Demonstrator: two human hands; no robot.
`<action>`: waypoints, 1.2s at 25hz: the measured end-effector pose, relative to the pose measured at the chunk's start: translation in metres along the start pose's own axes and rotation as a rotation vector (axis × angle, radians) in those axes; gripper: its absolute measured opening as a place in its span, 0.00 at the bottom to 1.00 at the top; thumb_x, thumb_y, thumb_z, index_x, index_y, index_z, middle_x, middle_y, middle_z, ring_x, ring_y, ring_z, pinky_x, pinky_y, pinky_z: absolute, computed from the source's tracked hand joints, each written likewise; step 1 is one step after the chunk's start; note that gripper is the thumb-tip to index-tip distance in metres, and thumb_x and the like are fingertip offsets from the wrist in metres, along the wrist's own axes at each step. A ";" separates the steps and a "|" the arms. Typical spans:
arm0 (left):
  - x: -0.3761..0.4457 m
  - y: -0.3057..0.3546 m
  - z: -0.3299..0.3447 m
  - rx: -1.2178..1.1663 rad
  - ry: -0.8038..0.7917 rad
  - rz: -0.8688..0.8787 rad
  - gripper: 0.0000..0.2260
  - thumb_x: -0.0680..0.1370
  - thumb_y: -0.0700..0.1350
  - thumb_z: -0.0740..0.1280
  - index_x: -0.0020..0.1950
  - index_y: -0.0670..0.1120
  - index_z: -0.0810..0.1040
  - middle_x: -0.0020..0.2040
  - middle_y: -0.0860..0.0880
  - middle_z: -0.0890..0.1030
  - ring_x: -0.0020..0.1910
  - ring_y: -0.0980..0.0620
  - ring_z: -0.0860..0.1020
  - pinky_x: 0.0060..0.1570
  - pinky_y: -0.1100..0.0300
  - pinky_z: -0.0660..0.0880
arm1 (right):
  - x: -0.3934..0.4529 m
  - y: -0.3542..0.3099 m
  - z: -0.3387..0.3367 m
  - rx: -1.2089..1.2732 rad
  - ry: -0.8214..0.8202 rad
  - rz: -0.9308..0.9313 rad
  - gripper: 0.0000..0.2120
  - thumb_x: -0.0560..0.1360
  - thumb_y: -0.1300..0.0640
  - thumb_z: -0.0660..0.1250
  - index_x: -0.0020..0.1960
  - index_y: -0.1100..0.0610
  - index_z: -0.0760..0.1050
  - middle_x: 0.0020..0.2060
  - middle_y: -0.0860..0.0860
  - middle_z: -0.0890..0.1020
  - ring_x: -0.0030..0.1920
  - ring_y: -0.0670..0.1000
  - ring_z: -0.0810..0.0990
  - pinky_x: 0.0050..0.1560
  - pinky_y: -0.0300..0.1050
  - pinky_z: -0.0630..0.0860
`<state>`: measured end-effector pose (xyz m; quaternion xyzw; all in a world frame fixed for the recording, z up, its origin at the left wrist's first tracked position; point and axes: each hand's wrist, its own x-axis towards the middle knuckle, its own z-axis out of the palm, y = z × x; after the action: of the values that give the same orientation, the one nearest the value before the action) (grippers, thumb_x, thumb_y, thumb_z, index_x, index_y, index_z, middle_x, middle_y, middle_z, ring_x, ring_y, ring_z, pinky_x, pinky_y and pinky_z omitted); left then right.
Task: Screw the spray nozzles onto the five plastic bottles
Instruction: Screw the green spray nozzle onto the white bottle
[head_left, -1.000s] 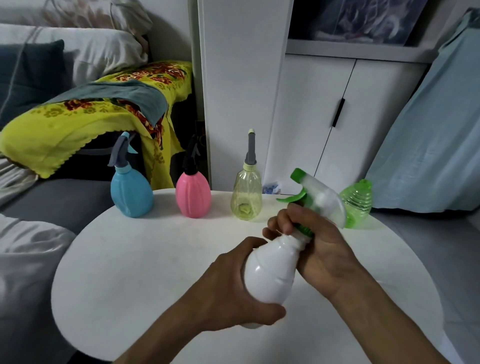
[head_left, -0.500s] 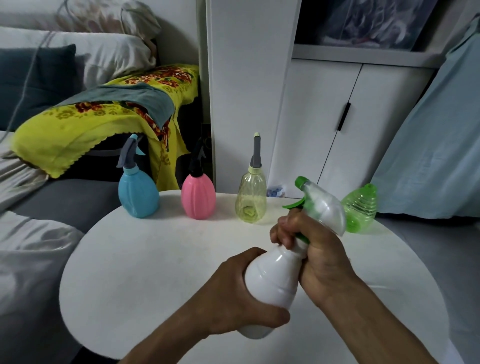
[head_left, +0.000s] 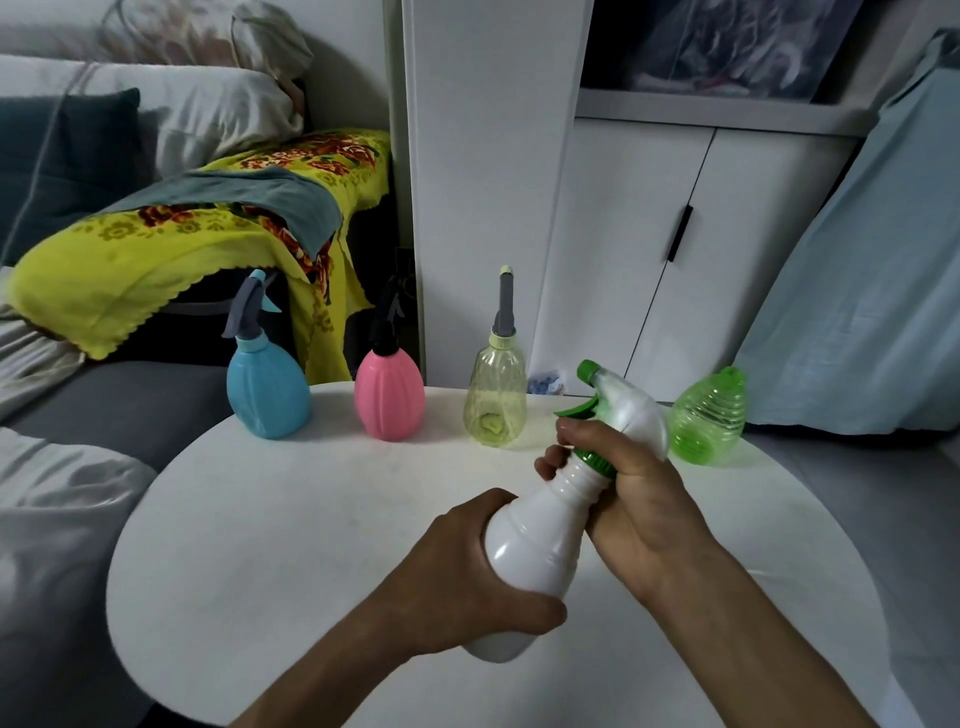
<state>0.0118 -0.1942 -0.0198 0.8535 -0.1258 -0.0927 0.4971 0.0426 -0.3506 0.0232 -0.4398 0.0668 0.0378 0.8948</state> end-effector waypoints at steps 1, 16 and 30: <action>0.001 0.000 -0.001 -0.017 -0.027 0.010 0.27 0.55 0.58 0.80 0.51 0.59 0.76 0.46 0.58 0.82 0.44 0.58 0.81 0.41 0.55 0.81 | 0.001 -0.002 -0.001 0.013 -0.030 -0.036 0.16 0.64 0.68 0.75 0.51 0.59 0.81 0.32 0.54 0.79 0.29 0.51 0.79 0.42 0.50 0.82; -0.004 0.002 0.008 0.053 0.052 -0.038 0.28 0.53 0.61 0.77 0.50 0.61 0.73 0.44 0.59 0.82 0.42 0.61 0.80 0.40 0.60 0.81 | 0.007 0.007 0.008 -0.089 0.015 -0.205 0.12 0.72 0.72 0.64 0.45 0.57 0.78 0.22 0.49 0.70 0.22 0.47 0.69 0.27 0.40 0.73; -0.005 0.002 0.025 0.037 0.160 -0.029 0.30 0.52 0.61 0.76 0.50 0.65 0.69 0.44 0.66 0.79 0.41 0.65 0.78 0.35 0.65 0.79 | 0.010 0.004 0.004 -0.148 0.048 -0.263 0.11 0.68 0.70 0.67 0.42 0.56 0.81 0.22 0.49 0.72 0.21 0.47 0.69 0.25 0.40 0.71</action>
<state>-0.0003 -0.2139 -0.0299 0.8691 -0.0750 -0.0291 0.4881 0.0521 -0.3448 0.0214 -0.5102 0.0269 -0.0854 0.8554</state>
